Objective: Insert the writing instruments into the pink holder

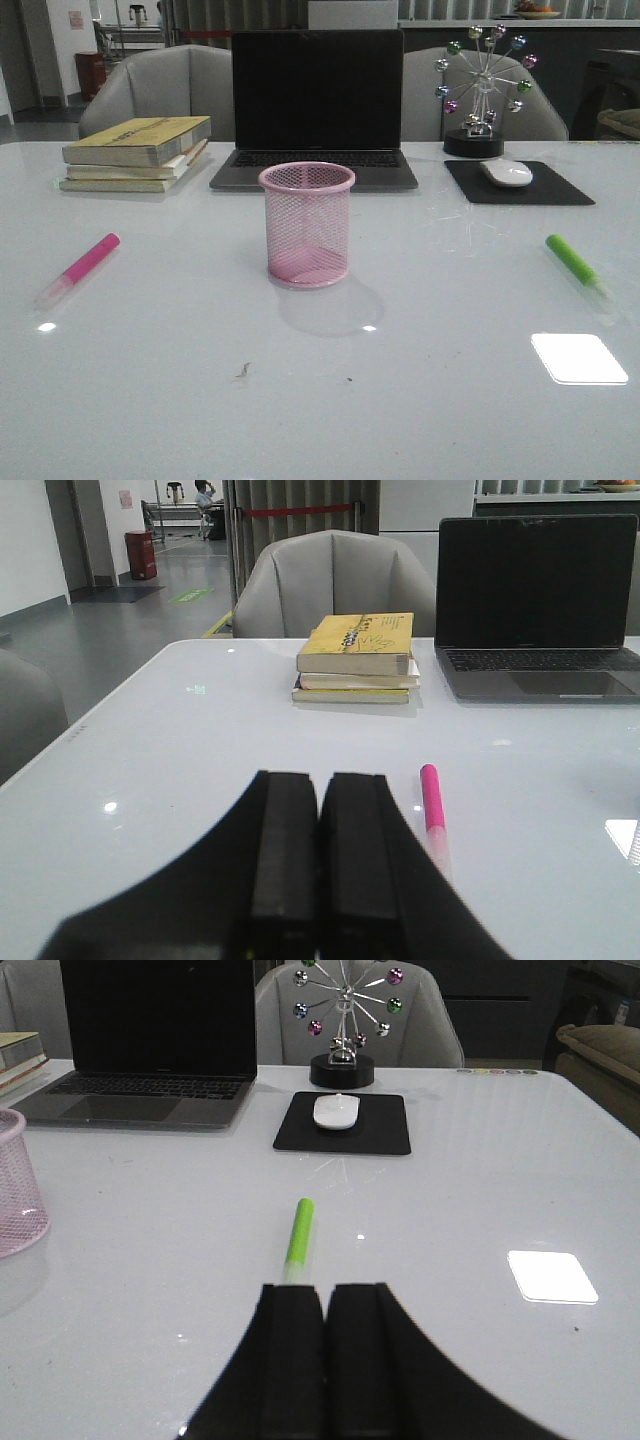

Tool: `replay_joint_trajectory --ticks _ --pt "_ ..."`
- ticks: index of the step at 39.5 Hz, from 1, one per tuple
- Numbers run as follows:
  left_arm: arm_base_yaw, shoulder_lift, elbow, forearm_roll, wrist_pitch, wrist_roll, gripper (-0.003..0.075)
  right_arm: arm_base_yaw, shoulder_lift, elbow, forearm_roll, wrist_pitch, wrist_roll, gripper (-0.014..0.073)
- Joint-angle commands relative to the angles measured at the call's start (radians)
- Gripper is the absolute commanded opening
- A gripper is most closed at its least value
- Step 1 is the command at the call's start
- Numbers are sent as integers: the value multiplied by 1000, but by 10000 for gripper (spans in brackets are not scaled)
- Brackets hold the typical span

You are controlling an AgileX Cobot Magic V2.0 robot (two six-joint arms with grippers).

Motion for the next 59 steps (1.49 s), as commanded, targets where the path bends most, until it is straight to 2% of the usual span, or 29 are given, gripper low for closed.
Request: replay_joint_trajectory --ticks 1,8,14,19,26,31,42,59 --pt "-5 -21 4 -8 -90 -13 92 0 13 1 -3 -96 -1 20" --pt "-5 -21 0 -16 -171 -13 92 1 13 -7 55 -197 -1 20" --pt "-5 -21 -40 -16 -175 -13 92 1 13 -79 53 -242 -1 20" --pt "-5 -17 -118 -16 -161 -13 92 1 14 -172 51 -184 -1 20" --pt "-5 6 -268 -16 -90 -13 92 1 44 -337 51 0 -1 20" --pt "-5 79 -367 -16 -21 -13 92 1 98 -419 51 11 -1 20" --pt "-5 306 -504 -16 -16 -13 92 1 283 -518 50 45 -1 20" --pt "-5 615 -533 -16 84 -13 92 1 540 -518 50 43 -1 20"
